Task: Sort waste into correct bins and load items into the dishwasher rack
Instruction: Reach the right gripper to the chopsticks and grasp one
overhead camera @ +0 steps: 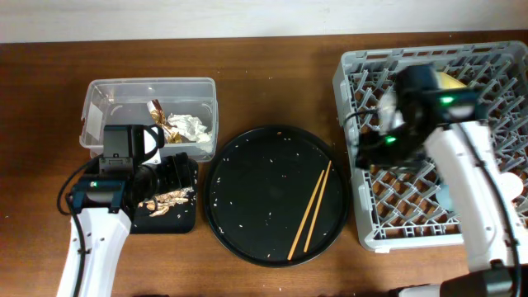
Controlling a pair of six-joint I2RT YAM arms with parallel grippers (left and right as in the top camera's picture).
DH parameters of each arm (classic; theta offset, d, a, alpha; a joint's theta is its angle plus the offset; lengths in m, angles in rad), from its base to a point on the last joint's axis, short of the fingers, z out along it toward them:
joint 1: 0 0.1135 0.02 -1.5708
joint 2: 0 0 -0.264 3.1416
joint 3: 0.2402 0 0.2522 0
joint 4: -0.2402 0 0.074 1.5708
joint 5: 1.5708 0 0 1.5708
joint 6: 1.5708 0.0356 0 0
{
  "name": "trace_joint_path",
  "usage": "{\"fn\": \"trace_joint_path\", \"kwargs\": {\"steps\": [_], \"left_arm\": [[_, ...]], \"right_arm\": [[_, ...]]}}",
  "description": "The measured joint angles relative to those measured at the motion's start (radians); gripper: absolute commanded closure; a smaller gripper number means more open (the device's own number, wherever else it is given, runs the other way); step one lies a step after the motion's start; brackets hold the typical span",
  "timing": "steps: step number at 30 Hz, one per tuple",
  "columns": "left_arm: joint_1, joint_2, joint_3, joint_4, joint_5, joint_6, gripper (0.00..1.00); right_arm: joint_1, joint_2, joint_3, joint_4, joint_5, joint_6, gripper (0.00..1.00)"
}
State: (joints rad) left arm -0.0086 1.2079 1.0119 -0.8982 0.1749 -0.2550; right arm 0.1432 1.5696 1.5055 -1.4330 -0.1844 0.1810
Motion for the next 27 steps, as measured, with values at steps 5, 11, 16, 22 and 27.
{"fn": "trace_joint_path", "kwargs": {"steps": [5,11,16,22,27], "left_arm": [[0.0,0.0,0.0,0.0,0.0,0.0,0.13],[0.0,0.0,0.0,-0.005,0.0,0.0,0.13],[0.0,0.0,0.0,-0.003,0.0,0.0,0.13],[0.0,0.0,0.0,-0.003,0.0,0.0,0.13],[0.0,0.0,0.0,-0.003,0.0,0.0,0.13]], "right_arm": [[0.209,0.0,-0.162,0.111,-0.003,0.132,0.37],[0.42,0.0,-0.425,0.35,0.076,0.368,0.53],[0.457,0.0,-0.562,0.497,0.162,0.507,0.58],[0.457,0.039,-0.602,0.606,0.169,0.545,0.58],[0.457,0.115,-0.604,0.628,0.167,0.552,0.74]]}}
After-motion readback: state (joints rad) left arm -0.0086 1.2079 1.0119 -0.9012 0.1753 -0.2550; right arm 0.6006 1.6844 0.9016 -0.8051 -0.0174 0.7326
